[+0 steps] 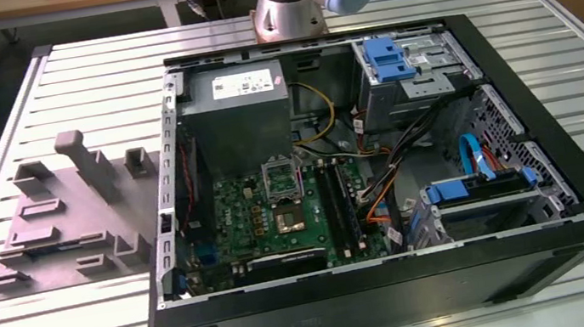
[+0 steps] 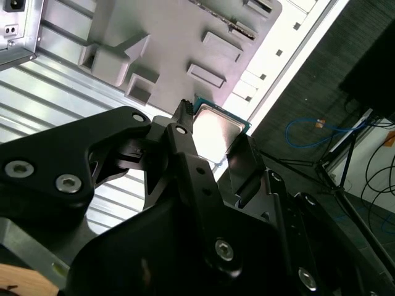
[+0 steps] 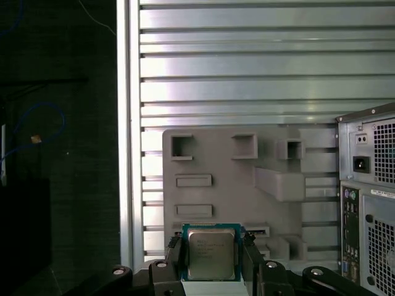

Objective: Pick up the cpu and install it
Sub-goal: 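Pick up the cpu and move it towards the insertion slot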

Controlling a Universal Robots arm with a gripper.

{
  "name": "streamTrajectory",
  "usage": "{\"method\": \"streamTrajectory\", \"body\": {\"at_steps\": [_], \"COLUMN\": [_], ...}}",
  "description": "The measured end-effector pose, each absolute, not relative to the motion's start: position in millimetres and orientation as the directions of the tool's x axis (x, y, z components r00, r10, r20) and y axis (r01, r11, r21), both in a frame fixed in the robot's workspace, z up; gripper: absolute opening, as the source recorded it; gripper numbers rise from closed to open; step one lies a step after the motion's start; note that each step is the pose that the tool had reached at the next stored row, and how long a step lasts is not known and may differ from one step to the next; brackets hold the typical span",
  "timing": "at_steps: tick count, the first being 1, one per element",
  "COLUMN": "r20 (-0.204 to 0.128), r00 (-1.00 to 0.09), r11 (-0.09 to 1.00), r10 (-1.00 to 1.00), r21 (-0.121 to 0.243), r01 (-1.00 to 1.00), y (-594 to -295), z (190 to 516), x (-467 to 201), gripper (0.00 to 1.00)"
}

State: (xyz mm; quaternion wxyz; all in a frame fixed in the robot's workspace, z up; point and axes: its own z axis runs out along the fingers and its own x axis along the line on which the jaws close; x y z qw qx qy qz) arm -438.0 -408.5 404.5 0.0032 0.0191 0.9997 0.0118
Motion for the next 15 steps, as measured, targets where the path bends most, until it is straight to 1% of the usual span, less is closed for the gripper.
{"method": "streamTrajectory", "body": {"at_steps": [15], "r20": [-0.006], "r00": [-0.999], "r11": [0.999], "r10": [0.038], "r21": [0.024], "r01": [0.038], "y": [-408.5], "z": [404.4], "x": [-431.6], "gripper": [0.47]}}
